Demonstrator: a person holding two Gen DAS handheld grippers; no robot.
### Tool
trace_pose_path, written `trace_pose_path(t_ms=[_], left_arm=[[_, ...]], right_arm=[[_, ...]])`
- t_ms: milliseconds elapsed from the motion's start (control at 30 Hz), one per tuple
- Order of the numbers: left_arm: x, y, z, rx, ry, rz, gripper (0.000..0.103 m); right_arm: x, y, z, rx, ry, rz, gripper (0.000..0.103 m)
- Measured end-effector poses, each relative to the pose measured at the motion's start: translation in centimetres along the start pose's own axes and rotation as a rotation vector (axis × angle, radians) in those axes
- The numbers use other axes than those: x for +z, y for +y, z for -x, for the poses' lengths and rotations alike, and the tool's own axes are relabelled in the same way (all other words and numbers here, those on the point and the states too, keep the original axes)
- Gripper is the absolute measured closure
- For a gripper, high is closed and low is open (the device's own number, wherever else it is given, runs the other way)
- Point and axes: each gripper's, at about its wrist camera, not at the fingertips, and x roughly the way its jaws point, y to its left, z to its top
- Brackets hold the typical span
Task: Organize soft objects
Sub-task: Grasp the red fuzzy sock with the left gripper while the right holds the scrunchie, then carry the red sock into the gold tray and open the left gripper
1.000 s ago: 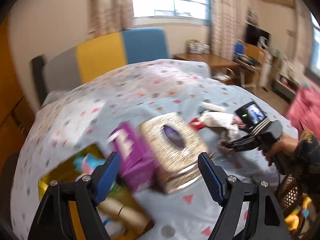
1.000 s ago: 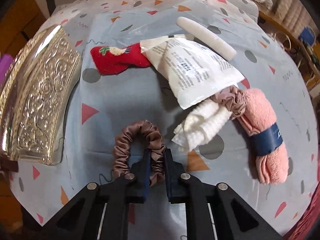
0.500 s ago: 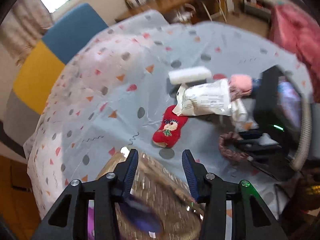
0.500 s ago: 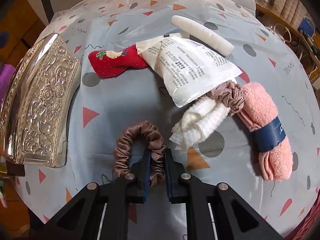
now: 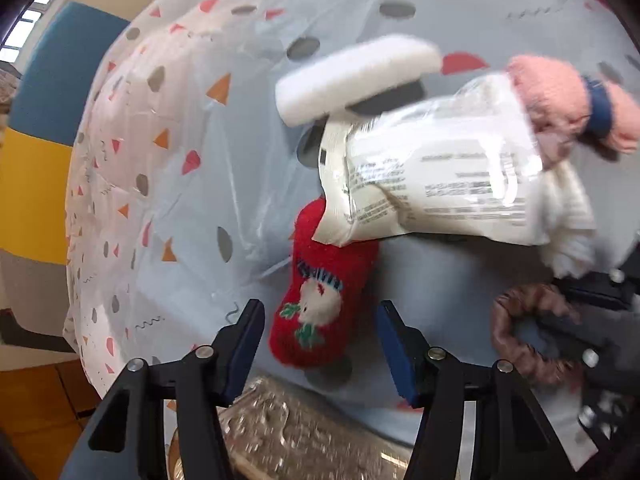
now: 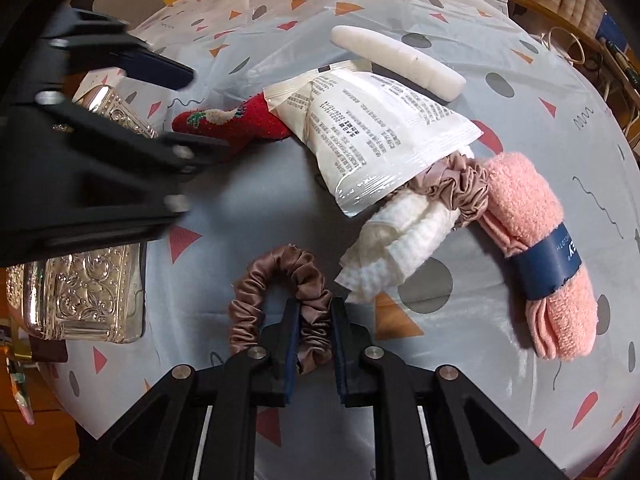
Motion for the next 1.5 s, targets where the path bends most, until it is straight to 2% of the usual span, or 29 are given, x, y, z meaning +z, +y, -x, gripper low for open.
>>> trace_pose_path(t_ms=[33,100,133,300,367,433,500,567,600,767,867,1000,1033,1067,1133,1167,1333,1500], left_arm=[[0.1,0.0,-0.6,0.003,0.018,0.005,0.066],[0.1,0.1,-1.2,-0.01,0.036,0.024,0.077],[0.1,0.1,-1.0,-0.019,0.028,0.032,0.089],[-0.7,1.8,1.1,-0.108,-0.013,0.122,0.09],[-1.5,2.6,2.5,-0.149,-0.039,0.165,0.09],[-2.2,3.5,3.7,-0.177,-0.068,0.205,0.09],[-3.0,4.5,4.9,-0.205,-0.101,0.263,0.09],[-3.7,5.4,5.7,-0.231,-0.135,0.316,0.09],[-3.9,5.8,6.2,-0.242,-0.152,0.347,0.09],[-5.6,6.8,7.9,-0.306,-0.229,0.485,0.09],[-6.2,7.0,8.0,-0.354,-0.26,0.547,0.09],[-6.5,7.2,8.3,-0.387,-0.293,0.613,0.09],[-6.6,7.4,8.5,-0.388,-0.305,0.637,0.09],[-6.8,7.9,8.6,-0.384,-0.317,0.664,0.09],[-7.3,9.1,9.1,-0.374,-0.337,0.722,0.09],[-7.7,9.7,9.3,-0.361,-0.344,0.746,0.09],[-11.5,14.0,10.5,-0.285,-0.387,0.915,0.09],[-16.5,17.4,11.6,-0.198,-0.412,1.028,0.09]], right_arm=[[0.1,-0.2,0.0,0.005,0.001,-0.003,0.088],[0.3,-0.4,-0.1,0.011,0.001,-0.004,0.087],[0.3,-0.5,-0.1,0.014,0.002,-0.005,0.086],[0.8,-1.7,-0.2,0.077,-0.001,-0.048,0.075],[1.1,-2.5,-0.1,0.106,-0.005,-0.083,0.067],[1.4,-3.8,-0.1,0.133,-0.009,-0.133,0.066],[1.6,-4.7,0.1,0.153,-0.021,-0.173,0.06],[1.7,-5.4,0.3,0.165,-0.037,-0.201,0.042],[1.8,-5.4,0.5,0.171,-0.046,-0.205,0.039],[2.0,-4.1,1.0,0.151,-0.072,-0.143,0.033],[2.2,-2.5,1.0,0.123,-0.063,-0.063,0.033],[2.0,-0.6,-0.2,-0.023,-0.034,0.061,0.035],[1.6,-0.2,-0.4,-0.061,-0.038,0.081,0.044],[1.6,0.1,-0.4,-0.1,-0.052,0.099,0.059],[1.6,-0.1,-0.3,-0.121,-0.06,0.099,0.072],[1.6,-0.2,-0.3,-0.122,-0.062,0.097,0.075],[1.5,-0.2,-0.3,-0.139,-0.064,0.115,0.076],[0.8,-0.3,-0.4,-0.134,-0.066,0.11,0.076]])
